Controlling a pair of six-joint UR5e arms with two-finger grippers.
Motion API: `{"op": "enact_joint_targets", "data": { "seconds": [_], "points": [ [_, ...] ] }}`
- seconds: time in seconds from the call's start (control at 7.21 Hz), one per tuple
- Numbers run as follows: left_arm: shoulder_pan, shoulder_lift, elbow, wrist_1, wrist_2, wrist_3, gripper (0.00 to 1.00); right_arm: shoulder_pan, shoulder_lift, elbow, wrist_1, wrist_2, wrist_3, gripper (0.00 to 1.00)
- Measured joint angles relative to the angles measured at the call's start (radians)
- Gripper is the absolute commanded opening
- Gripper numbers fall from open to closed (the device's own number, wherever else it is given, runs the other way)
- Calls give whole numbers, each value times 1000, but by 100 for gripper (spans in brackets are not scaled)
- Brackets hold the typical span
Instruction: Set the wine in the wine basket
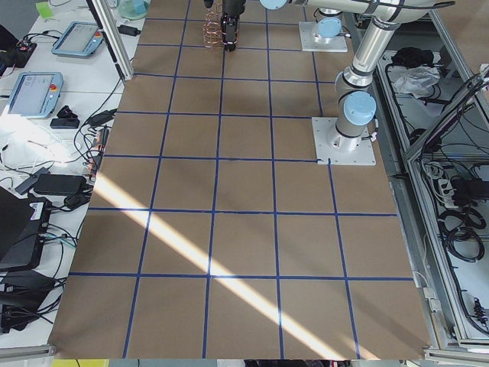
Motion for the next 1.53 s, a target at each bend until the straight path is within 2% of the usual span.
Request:
{"op": "enact_joint_targets", "data": {
  "seconds": [0.14, 0.28, 0.42, 0.69, 0.83, 1.11, 1.53],
  "points": [
    [1, 1, 0, 0, 0, 1, 100, 1, 8, 0, -2, -1, 17, 97],
    [2, 2, 0, 1, 2, 1, 100, 14, 5, -24, 7, -4, 38, 98],
    [3, 2, 0, 4, 8, 2, 100, 38, -9, -88, 56, -9, 47, 98],
    [6, 2, 1, 10, 13, 4, 100, 73, -50, -240, 236, -15, 54, 99],
    [8, 2, 1, 11, 14, 4, 100, 83, -92, -271, 281, -11, 57, 99],
    [9, 2, 0, 12, 15, 3, 100, 98, -149, -286, 311, -13, 64, 99],
    [9, 1, -1, 24, 16, 4, 100, 121, -154, -289, 309, -8, 83, 100]
  ]
}}
